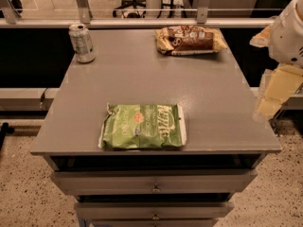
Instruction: Move brown chip bag near 7up can
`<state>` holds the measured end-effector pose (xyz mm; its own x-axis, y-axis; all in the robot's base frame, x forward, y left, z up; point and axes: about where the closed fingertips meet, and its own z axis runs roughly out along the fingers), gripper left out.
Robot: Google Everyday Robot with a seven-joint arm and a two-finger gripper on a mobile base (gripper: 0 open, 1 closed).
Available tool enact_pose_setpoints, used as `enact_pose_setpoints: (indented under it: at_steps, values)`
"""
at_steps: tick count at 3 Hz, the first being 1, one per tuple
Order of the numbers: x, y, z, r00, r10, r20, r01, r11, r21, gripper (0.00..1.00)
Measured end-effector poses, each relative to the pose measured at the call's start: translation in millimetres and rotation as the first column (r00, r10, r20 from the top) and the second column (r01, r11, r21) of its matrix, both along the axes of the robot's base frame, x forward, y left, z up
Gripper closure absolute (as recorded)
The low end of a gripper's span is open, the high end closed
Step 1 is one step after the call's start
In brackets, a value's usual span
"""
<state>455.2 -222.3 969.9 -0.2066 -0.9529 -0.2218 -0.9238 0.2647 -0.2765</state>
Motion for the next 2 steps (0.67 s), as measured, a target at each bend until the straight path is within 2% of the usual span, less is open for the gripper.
enact_pose_setpoints:
  at_steps: [1,2]
  values:
    - [43,-16,-15,0.9975,0.0,0.071,0.002,1.0,-0.015,0.0]
    - [121,-22,-20,0.9787,0.017,0.204,-0.022,0.999,0.024,0.0]
